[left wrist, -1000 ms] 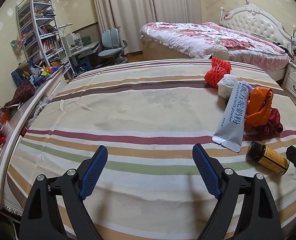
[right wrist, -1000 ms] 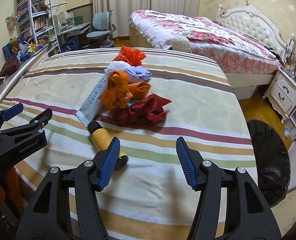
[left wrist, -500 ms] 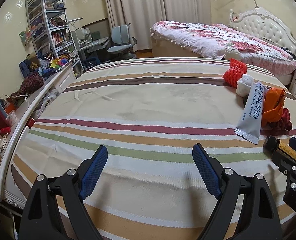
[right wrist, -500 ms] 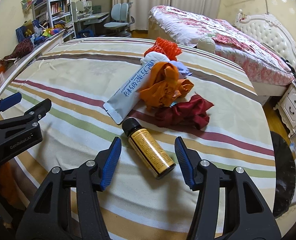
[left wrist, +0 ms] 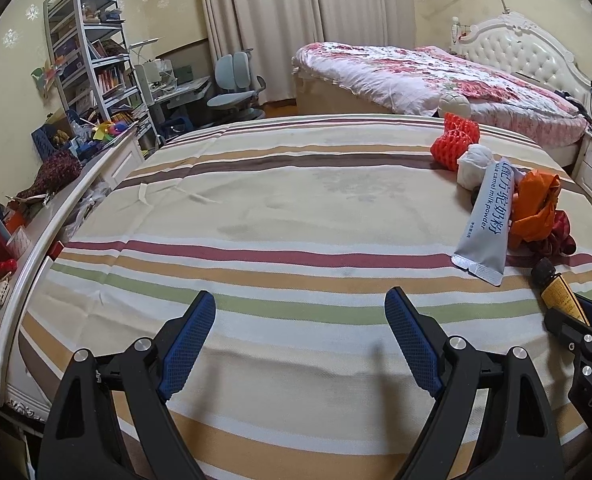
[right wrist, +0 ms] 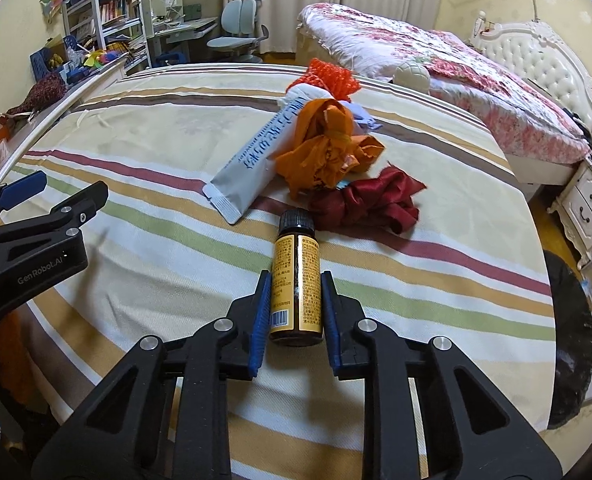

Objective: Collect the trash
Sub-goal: 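Hold the bottle in the right gripper while the left gripper grasps the white milk-powder tube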

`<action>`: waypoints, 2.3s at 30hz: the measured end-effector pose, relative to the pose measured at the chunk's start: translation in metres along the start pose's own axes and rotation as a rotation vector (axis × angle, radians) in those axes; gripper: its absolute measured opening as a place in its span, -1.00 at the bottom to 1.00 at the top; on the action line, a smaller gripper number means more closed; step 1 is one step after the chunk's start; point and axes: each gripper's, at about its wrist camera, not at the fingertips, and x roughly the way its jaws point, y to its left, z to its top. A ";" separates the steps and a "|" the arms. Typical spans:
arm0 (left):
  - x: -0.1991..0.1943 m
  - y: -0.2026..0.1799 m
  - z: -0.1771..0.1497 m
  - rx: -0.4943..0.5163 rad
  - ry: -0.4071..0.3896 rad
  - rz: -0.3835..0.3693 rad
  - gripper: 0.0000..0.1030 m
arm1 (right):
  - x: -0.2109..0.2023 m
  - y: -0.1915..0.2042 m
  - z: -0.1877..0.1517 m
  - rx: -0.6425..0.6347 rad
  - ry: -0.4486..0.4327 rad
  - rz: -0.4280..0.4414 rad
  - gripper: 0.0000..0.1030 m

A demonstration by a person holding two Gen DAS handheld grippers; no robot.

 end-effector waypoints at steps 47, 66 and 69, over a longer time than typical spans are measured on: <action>0.028 -0.093 0.050 0.136 -0.013 -0.212 0.63 | 0.020 -0.095 0.011 0.182 -0.015 -0.091 -0.53; 0.036 -0.093 0.045 0.175 0.049 -0.281 0.08 | 0.020 -0.096 0.011 0.182 -0.016 -0.091 -0.53; 0.036 -0.091 0.041 0.172 0.058 -0.295 -0.04 | 0.020 -0.096 0.011 0.182 -0.016 -0.091 -0.53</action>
